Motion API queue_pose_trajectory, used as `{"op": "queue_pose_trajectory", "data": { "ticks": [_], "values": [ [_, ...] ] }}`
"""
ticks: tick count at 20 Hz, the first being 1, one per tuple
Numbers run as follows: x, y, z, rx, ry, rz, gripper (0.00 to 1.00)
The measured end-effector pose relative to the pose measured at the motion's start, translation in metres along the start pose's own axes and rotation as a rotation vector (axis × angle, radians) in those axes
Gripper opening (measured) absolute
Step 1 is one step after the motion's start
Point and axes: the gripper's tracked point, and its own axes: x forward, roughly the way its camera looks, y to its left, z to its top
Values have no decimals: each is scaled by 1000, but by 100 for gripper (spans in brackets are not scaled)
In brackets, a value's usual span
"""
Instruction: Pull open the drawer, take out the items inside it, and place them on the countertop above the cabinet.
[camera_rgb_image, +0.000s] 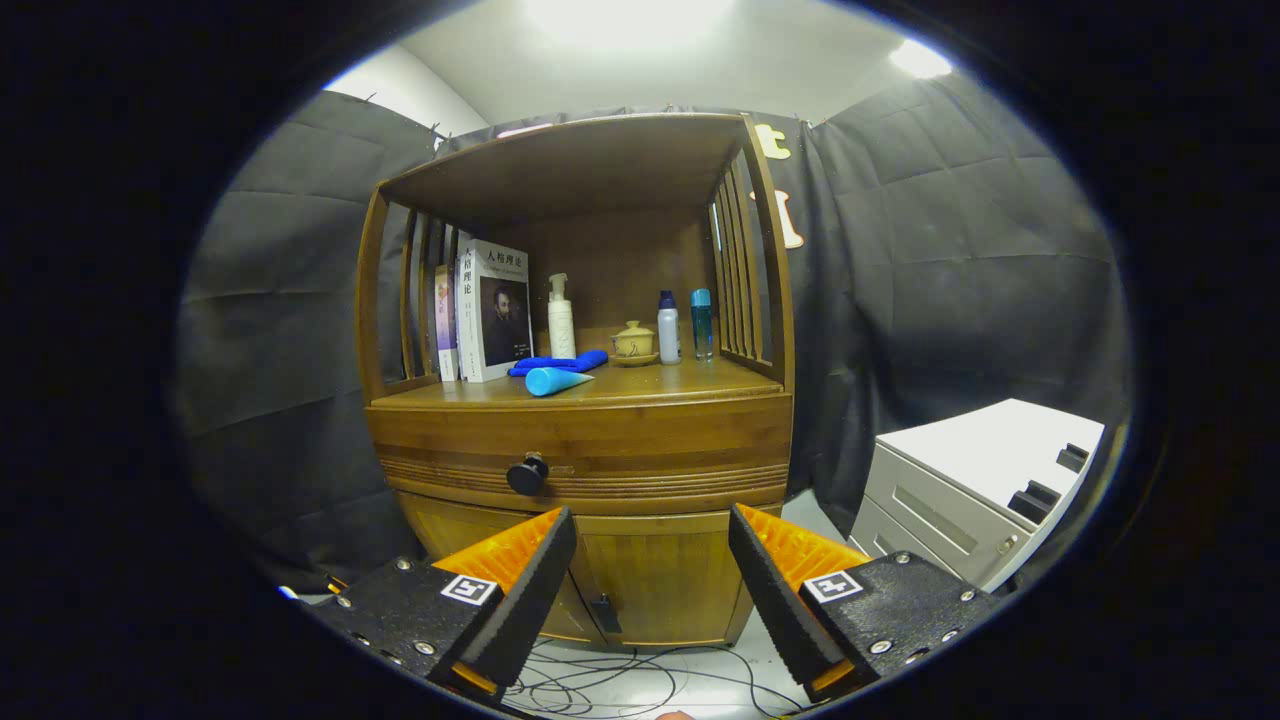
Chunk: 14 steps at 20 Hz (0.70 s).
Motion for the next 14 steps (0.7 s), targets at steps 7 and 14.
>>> {"op": "queue_pose_trajectory", "data": {
  "ticks": [7, 14],
  "values": [
    [1, 9, -3, 11, 18, 19, 95],
    [2, 8, -9, 15, 35, 19, 95]
  ]
}}
